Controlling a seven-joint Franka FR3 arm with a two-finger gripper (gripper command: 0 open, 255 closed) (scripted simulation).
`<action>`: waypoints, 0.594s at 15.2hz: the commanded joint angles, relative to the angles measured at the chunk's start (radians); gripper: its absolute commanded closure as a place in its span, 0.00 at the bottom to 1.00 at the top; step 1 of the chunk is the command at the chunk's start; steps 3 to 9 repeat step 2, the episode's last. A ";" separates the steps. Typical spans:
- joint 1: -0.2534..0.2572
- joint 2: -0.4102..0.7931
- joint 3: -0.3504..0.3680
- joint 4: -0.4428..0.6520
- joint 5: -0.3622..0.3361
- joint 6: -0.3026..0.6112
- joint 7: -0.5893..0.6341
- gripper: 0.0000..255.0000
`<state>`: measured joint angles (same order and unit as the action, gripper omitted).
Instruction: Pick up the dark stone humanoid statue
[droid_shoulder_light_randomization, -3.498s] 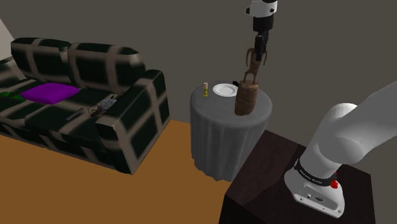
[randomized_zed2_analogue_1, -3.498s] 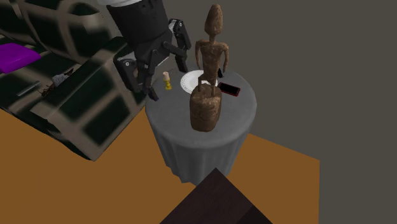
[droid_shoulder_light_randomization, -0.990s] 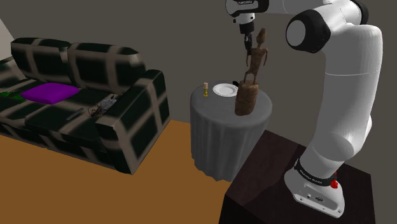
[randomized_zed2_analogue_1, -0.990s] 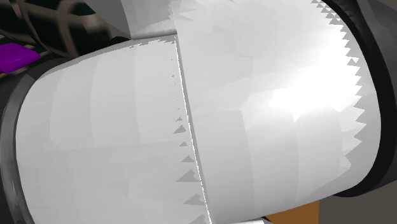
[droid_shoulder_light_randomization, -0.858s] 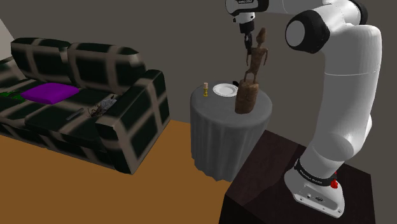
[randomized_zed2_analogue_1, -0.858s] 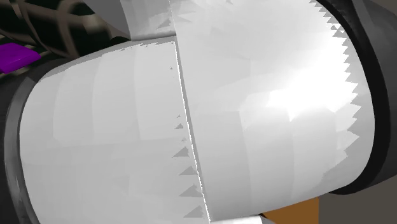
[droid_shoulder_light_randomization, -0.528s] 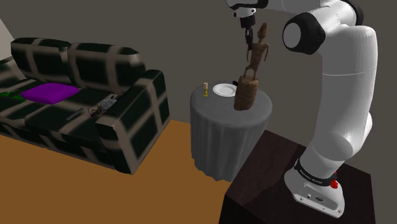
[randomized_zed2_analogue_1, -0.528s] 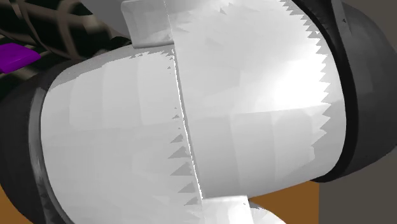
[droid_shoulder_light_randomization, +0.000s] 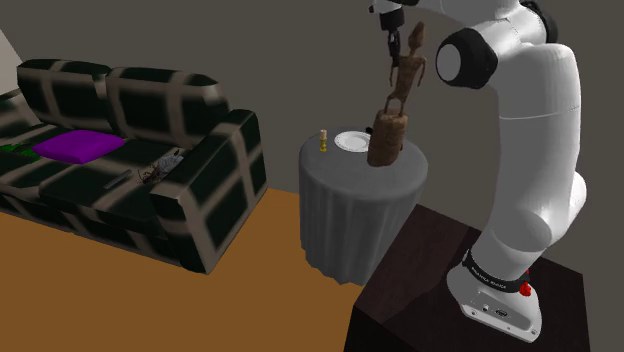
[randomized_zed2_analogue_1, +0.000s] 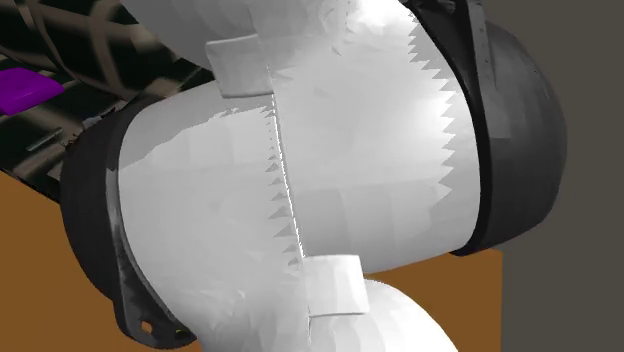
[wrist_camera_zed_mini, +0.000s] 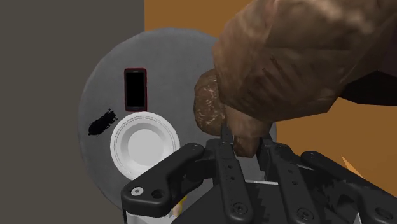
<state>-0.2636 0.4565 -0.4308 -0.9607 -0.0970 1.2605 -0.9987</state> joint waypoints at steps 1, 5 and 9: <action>-0.008 0.014 -0.001 0.046 0.004 -0.028 -0.007 1.00; -0.008 0.014 -0.001 0.046 0.004 -0.027 -0.007 1.00; -0.008 0.014 -0.001 0.046 0.004 -0.027 -0.007 1.00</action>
